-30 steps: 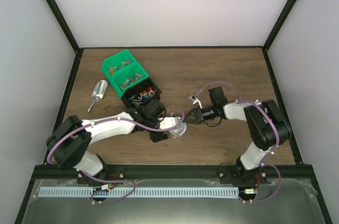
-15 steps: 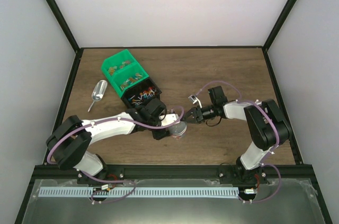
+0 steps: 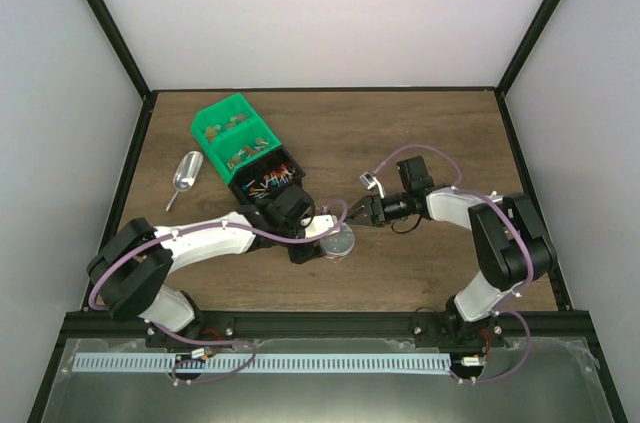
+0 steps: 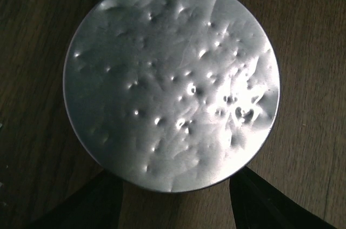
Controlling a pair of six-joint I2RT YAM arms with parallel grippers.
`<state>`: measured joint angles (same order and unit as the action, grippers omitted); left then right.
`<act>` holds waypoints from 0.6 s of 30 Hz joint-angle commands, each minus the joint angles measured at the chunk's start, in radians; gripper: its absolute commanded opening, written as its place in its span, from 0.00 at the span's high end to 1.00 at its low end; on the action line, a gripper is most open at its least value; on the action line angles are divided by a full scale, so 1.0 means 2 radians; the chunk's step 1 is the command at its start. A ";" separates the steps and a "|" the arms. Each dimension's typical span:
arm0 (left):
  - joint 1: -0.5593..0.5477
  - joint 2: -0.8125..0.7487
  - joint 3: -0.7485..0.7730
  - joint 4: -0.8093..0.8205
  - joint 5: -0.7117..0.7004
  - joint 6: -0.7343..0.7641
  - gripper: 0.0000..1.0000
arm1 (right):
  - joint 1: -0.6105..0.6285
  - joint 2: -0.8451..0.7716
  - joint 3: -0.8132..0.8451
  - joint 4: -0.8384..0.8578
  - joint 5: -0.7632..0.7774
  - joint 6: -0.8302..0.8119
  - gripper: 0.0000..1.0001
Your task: Pack the candies
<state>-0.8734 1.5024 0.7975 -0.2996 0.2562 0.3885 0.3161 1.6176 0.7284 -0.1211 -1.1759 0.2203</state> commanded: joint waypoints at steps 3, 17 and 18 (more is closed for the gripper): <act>-0.003 0.000 0.000 0.009 0.009 -0.007 0.43 | -0.009 -0.024 0.027 -0.042 0.056 -0.042 0.33; -0.003 0.003 -0.001 0.008 0.010 -0.009 0.46 | 0.008 0.000 0.018 -0.037 0.084 -0.087 0.56; -0.003 0.003 -0.002 0.008 0.010 -0.008 0.47 | 0.010 0.004 0.016 -0.038 0.089 -0.090 0.57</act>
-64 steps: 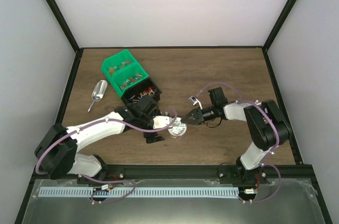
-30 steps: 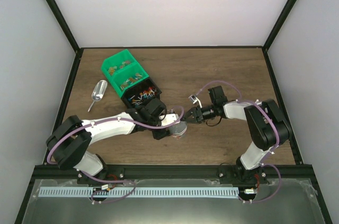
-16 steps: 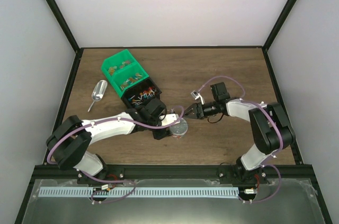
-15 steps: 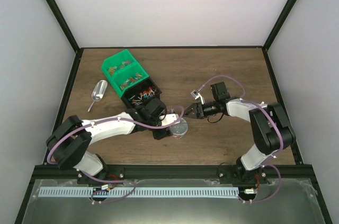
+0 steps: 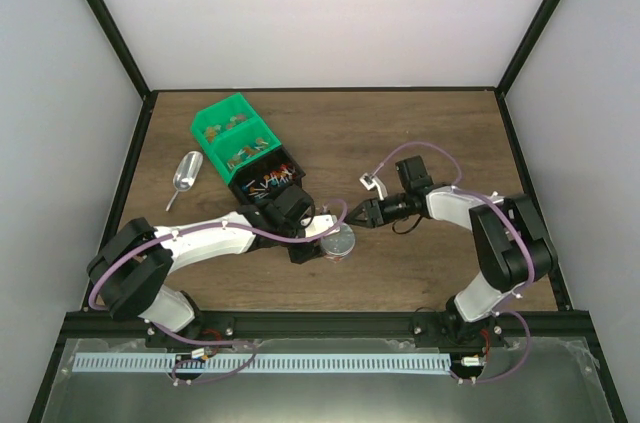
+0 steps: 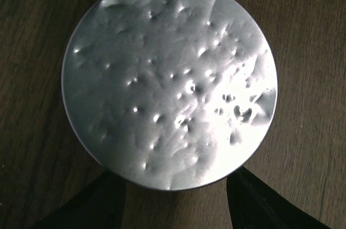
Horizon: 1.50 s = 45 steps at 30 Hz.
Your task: Pack the candies
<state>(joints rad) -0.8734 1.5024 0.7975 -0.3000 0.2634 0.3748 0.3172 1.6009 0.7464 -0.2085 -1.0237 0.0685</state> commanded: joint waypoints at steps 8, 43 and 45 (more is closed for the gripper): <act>-0.003 0.002 -0.005 0.007 0.009 0.002 0.48 | 0.011 0.039 0.007 -0.008 0.049 -0.033 0.64; -0.030 0.072 0.119 -0.122 0.001 0.080 0.52 | -0.090 -0.045 -0.038 0.039 -0.061 -0.005 0.47; -0.029 0.061 0.136 -0.128 0.007 0.085 0.49 | -0.090 -0.042 -0.042 0.039 -0.063 -0.007 0.47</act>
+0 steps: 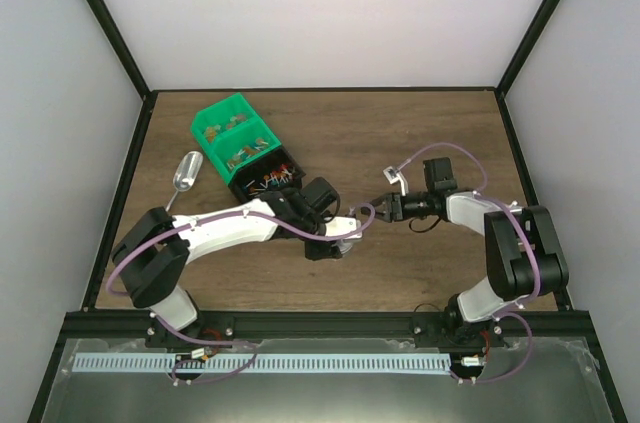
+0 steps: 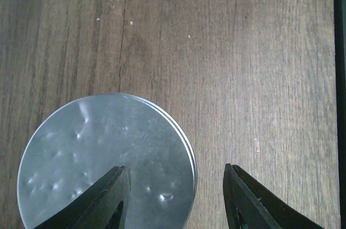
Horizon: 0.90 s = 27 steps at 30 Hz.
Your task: Pack the candies
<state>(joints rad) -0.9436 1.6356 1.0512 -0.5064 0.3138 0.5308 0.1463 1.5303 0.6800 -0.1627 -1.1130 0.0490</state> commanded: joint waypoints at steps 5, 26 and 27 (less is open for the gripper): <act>0.042 -0.037 0.043 -0.048 0.015 0.001 0.40 | 0.004 0.000 -0.032 0.022 -0.024 -0.002 0.48; 0.195 -0.138 -0.009 -0.036 0.065 -0.040 0.09 | 0.118 0.089 -0.023 0.029 -0.088 0.020 0.24; 0.203 -0.143 -0.010 -0.034 0.068 -0.044 0.05 | 0.121 0.095 -0.022 0.050 -0.089 0.034 0.24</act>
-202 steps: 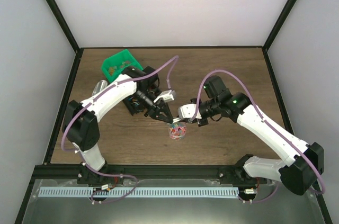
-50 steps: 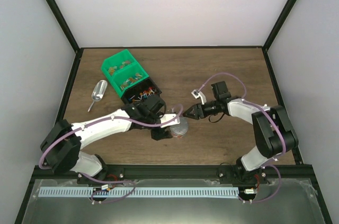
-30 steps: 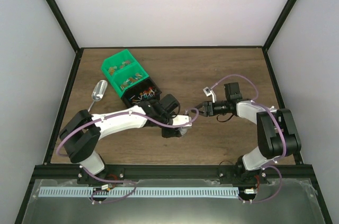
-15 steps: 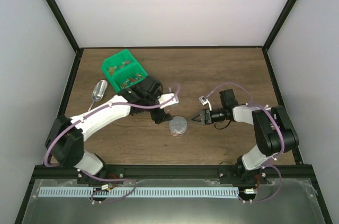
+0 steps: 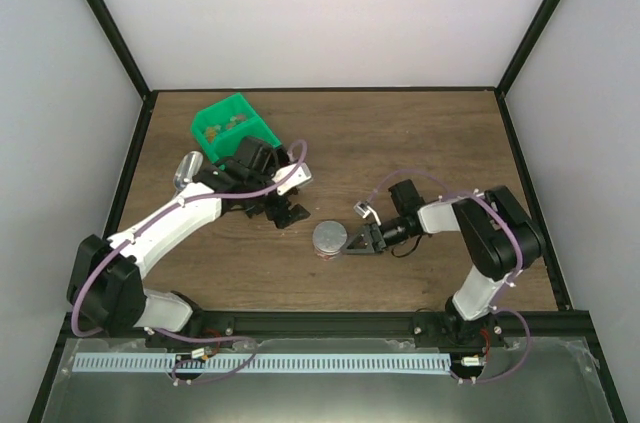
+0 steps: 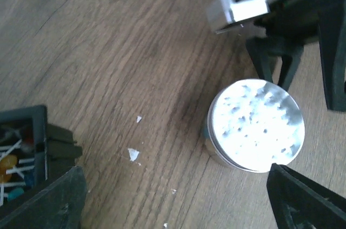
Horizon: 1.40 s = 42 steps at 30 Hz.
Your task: Pack the candies
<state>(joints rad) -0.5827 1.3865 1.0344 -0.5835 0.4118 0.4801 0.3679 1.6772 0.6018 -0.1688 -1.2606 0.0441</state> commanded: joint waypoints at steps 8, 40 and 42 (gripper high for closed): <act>0.089 -0.043 -0.003 0.037 0.028 -0.083 0.00 | 0.064 0.055 0.012 0.298 0.021 0.182 0.24; 0.106 -0.003 0.056 -0.014 0.041 -0.016 0.00 | 0.125 0.020 -0.147 0.616 0.260 -0.067 0.00; 0.105 -0.011 0.041 -0.012 0.036 -0.006 0.00 | 0.139 0.047 -0.150 0.641 0.271 -0.065 0.00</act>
<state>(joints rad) -0.3698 1.3781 1.1484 -0.6067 0.4942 0.4267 0.5919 1.6974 0.3164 0.9840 -0.7662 -0.0338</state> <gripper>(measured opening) 0.999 0.997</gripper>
